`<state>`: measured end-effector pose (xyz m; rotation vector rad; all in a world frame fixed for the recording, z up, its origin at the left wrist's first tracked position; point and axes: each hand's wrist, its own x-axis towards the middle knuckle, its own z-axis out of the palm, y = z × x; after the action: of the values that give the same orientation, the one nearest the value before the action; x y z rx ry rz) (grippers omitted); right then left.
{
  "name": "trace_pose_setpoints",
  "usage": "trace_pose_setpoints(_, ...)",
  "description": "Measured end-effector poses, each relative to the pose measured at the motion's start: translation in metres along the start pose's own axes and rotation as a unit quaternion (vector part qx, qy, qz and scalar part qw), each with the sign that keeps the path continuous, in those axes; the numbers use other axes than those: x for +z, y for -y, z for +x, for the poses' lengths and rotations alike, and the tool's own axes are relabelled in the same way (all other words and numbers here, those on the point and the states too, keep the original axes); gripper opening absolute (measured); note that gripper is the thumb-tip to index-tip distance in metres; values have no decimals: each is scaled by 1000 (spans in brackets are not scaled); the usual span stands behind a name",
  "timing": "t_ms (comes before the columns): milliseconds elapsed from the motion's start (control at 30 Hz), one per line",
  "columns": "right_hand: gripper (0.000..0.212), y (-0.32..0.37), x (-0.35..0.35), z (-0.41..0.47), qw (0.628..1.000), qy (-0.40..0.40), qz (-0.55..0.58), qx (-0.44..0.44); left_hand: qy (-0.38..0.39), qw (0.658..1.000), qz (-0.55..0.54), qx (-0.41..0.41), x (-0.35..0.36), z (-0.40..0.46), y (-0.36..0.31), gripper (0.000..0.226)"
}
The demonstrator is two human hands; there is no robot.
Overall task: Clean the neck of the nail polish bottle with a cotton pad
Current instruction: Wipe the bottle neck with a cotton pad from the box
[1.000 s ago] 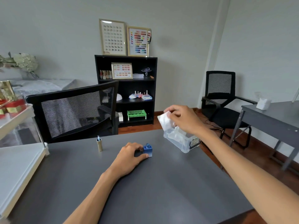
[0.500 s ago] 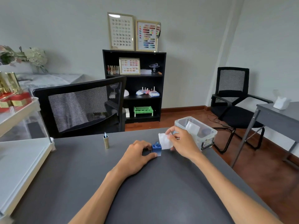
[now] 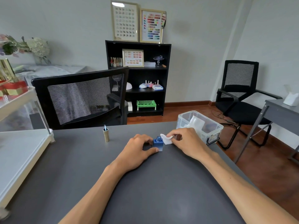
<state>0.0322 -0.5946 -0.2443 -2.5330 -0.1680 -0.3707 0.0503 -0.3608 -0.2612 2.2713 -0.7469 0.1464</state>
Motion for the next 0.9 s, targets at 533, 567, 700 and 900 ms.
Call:
trace_pose_setpoints(533, 16, 2, 6, 3, 997, 67, -23, 31, 7, 1000, 2, -12, -2, -2, -3, 30)
trace_pose_setpoints(567, 10, 3, 7, 2, 997, 61, -32, 29, 5, 1000, 2, -12, -2, -2, -3, 30)
trace_pose_setpoints(700, 7, 6, 5, 0, 999, 4, 14, 36, 3, 1000, 7, -13, -2, -1, -3, 30)
trace_pose_setpoints(900, 28, 14, -2, -3, 998, -16, 46, 27, 5, 1000, 6, -14, -1, 0, -3, 31)
